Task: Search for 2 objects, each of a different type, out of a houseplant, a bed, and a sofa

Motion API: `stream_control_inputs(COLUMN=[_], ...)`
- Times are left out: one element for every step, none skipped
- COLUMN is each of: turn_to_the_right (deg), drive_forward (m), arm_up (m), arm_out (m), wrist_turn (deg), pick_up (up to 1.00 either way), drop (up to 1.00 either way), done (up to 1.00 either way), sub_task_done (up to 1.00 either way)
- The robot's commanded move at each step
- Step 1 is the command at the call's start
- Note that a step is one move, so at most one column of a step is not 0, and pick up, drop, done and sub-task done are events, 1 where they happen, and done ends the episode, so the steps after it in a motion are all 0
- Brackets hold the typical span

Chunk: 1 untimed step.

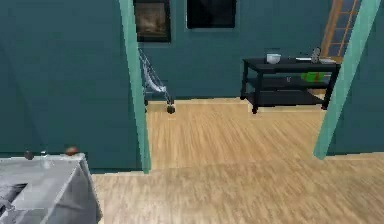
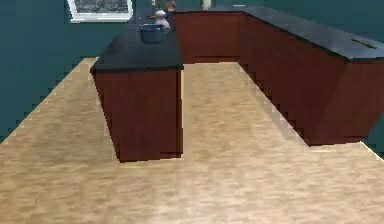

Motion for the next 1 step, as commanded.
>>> stream_control_inputs(turn_to_the_right=[0.0], drive_forward=[1.00], arm_up=[0.00], arm_out=[0.00], wrist_turn=[0.0], pick_up=[0.00], drop=[0.00], done=[0.00], sub_task_done=[0.00])
